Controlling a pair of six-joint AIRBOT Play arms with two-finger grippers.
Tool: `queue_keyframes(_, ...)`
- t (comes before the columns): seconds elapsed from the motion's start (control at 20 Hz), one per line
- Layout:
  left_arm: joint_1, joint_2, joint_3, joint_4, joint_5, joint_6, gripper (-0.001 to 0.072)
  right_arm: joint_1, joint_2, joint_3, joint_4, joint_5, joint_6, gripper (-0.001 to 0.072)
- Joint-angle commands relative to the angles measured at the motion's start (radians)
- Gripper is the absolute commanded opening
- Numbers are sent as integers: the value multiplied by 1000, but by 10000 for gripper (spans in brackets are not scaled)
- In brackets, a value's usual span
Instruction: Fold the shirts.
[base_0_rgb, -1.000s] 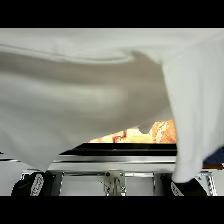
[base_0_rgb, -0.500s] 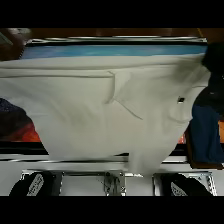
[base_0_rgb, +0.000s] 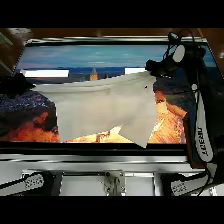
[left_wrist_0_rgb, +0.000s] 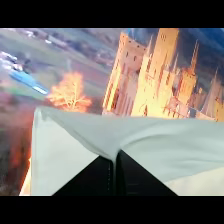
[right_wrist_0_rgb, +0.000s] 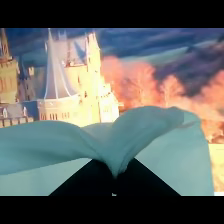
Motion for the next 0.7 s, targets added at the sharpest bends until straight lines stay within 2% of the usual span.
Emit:
queue_keyframes(0.0,-80,-164,-4,-23,20,5,72,1,-123,-3,152,-92,9,76)
queue_keyframes(0.05,-103,-196,-4,-23,20,-4,123,1,-142,-3,175,-91,9,109)
queue_keyframes(0.1,-117,-219,-4,-23,18,-29,333,1,-153,-3,191,-96,9,390)
queue_keyframes(0.15,-121,-233,-4,-23,0,-55,674,-2,-153,-3,177,-97,-4,697)
queue_keyframes(0.2,-113,-233,-3,-6,-31,-51,707,-11,-142,-3,160,-75,-37,689)
queue_keyframes(0.25,-92,-227,5,79,-97,-51,700,-31,-122,-3,117,-33,-74,688)
queue_keyframes(0.3,-69,-216,5,202,-184,-51,637,-61,-95,-3,40,39,-92,688)
queue_keyframes(0.4,-1,-182,-13,409,-349,-42,630,-156,-44,-3,-34,218,-182,686)
queue_keyframes(0.5,94,-109,-112,397,-400,11,658,-285,-29,-3,56,395,-275,686)
queue_keyframes(0.55,143,-68,-195,346,-394,15,665,-351,-29,-13,128,456,-281,686)
queue_keyframes(0.65,211,-15,-368,214,-354,83,673,-448,-29,-61,280,502,-281,686)
